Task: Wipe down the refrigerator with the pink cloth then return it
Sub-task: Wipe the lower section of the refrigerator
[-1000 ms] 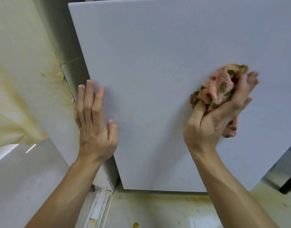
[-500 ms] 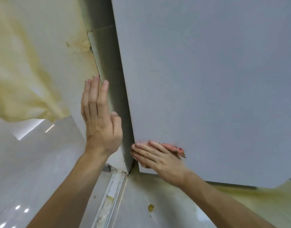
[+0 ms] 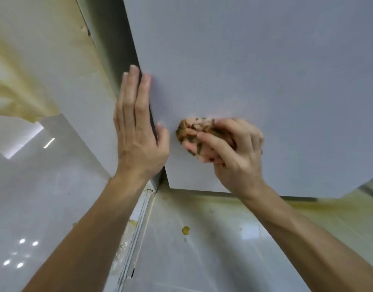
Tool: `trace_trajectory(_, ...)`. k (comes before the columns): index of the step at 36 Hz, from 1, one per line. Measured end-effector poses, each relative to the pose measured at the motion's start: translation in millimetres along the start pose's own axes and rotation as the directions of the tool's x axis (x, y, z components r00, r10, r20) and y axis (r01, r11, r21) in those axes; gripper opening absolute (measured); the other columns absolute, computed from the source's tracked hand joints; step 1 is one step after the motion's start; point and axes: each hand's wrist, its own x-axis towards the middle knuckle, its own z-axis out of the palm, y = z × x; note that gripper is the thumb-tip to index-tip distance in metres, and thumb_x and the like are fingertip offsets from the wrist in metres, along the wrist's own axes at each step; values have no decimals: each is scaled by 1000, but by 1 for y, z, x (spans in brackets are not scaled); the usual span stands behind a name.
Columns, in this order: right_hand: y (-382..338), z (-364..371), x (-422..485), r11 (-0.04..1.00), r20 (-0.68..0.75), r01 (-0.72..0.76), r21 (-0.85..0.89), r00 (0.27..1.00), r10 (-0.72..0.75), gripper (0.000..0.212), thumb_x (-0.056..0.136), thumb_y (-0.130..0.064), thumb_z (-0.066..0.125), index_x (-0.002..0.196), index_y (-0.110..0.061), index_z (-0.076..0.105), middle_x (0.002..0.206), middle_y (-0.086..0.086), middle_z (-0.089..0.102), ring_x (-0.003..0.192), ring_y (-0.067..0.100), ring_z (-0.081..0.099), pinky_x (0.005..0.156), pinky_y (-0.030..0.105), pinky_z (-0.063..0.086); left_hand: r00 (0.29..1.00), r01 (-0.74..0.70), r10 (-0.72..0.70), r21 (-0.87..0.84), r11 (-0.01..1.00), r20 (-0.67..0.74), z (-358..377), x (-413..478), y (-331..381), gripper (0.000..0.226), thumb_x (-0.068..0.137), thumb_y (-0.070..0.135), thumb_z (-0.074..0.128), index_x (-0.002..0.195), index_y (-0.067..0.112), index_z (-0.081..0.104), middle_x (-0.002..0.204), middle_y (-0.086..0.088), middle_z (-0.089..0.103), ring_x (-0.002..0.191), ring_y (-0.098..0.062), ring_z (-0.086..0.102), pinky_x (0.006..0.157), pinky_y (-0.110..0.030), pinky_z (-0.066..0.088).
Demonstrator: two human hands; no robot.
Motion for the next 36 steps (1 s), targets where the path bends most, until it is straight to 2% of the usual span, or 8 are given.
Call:
trace_trajectory(5, -14, 17, -1, 1000, -49, -27, -10, 998, 27, 21, 100, -2, 67, 109, -13, 83, 108, 5, 53, 85, 24, 51, 73, 37, 45, 1000, 1, -1, -20, 1000, -11, 5, 1, -1, 85, 78, -11, 64, 156, -11, 28, 166, -27, 21, 158, -43, 19, 131, -41, 13)
trace_trajectory(9, -35, 50, -55, 985, 198, 29, 171, 978, -64, 28, 110, -16, 56, 100, -8, 81, 96, 7, 70, 85, 24, 54, 63, 38, 47, 1000, -10, 9, -41, 999, -29, 13, -3, 0, 81, 79, -16, 61, 154, -13, 29, 164, -29, 23, 156, -44, 23, 129, -51, 20)
trace_trajectory(13, -27, 71, -142, 975, 510, 72, 212, 843, -173, 25, 106, -17, 58, 89, -10, 75, 92, 3, 65, 90, 22, 48, 65, 40, 48, 999, -8, 5, -78, 997, -37, 19, -6, -1, 79, 81, -18, 58, 154, -13, 26, 163, -29, 22, 155, -43, 23, 130, -49, 19)
trace_trajectory(18, -8, 40, -157, 989, 571, -9, 146, 817, -77, 21, 106, -16, 55, 98, -13, 75, 95, 2, 62, 87, 24, 55, 67, 39, 47, 998, -23, 19, -76, 997, -54, 16, -9, 3, 80, 76, -19, 62, 150, -17, 30, 159, -38, 20, 153, -53, 22, 128, -57, 21)
trace_trajectory(25, 12, -19, -95, 968, 270, -248, 28, 935, 231, 26, 107, -28, 62, 106, -12, 82, 93, 10, 65, 77, 30, 58, 65, 40, 52, 993, -112, 110, 61, 992, 46, 33, -36, 7, 85, 80, 2, 72, 154, -4, 30, 161, -32, 22, 153, -52, 18, 127, -62, 19)
trace_trajectory(27, 15, -35, -66, 966, 171, -256, 30, 954, 247, 15, 100, -11, 70, 110, -11, 82, 106, 6, 58, 85, 28, 56, 71, 39, 51, 990, -116, 108, 87, 989, 85, 37, -41, 8, 87, 83, 8, 73, 157, 1, 28, 163, -31, 21, 154, -49, 15, 129, -58, 15)
trace_trajectory(31, 20, -52, -2, 934, -28, -357, 35, 933, 358, 76, 50, 13, 86, 122, -9, 76, 119, 1, 48, 99, 30, 57, 80, 44, 56, 990, -110, 102, 87, 990, 97, 41, -41, 12, 87, 85, 10, 72, 158, 0, 26, 163, -34, 21, 154, -50, 14, 129, -60, 15)
trace_trajectory(36, 10, -38, 13, 937, -184, -346, 42, 919, 348, 48, 77, 11, 80, 120, -10, 77, 113, 10, 64, 97, 31, 61, 84, 40, 55, 991, -112, 106, 80, 990, 78, 43, -39, 12, 87, 84, 5, 70, 158, 0, 25, 164, -30, 16, 154, -52, 13, 129, -59, 14)
